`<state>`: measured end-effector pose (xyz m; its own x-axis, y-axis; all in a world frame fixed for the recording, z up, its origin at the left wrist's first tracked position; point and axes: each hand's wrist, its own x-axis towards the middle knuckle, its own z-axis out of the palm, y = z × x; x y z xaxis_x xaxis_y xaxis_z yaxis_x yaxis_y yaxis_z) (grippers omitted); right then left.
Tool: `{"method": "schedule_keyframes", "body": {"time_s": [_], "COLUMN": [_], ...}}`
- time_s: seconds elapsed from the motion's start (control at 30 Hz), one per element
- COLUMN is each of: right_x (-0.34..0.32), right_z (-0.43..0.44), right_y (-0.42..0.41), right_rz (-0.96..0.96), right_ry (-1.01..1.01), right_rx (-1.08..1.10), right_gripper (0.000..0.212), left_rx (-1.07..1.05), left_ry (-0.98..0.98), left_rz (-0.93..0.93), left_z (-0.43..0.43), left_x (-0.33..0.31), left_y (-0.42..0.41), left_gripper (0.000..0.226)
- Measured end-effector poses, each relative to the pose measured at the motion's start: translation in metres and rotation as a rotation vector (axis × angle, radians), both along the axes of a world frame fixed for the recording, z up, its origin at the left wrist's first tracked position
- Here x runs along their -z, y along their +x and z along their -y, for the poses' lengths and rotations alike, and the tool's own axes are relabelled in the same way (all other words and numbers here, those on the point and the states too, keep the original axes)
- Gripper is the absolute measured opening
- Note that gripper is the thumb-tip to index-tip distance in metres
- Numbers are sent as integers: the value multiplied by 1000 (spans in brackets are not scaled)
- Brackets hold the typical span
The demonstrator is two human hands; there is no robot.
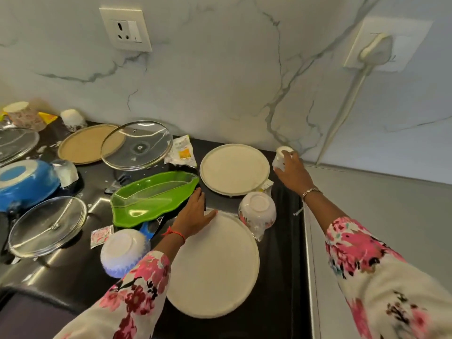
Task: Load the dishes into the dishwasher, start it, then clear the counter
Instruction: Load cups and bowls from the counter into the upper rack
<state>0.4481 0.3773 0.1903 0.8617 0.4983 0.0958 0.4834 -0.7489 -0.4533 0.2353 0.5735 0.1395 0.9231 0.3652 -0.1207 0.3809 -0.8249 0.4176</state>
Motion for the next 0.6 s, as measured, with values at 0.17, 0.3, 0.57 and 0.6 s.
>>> {"method": "schedule_keyframes", "body": {"time_s": [0.17, 0.3, 0.57, 0.6], "right_x": [8, 19, 24, 24], "right_z": [-22, -36, -38, -37], "right_y": [53, 73, 74, 71], "right_rz": [-49, -80, -52, -60], "right_ry": [-135, -220, -202, -188], "right_rx": [17, -5, 7, 11], "right_gripper": [69, 66, 42, 42], "left_rx": [3, 14, 6, 11], "left_ry": [-9, -6, 23, 18], "left_rz": [7, 36, 40, 31], "left_z": [-9, -12, -14, -14], "left_x": [18, 22, 26, 25], "left_y": [2, 2, 3, 4], "left_gripper": [80, 113, 120, 120]}}
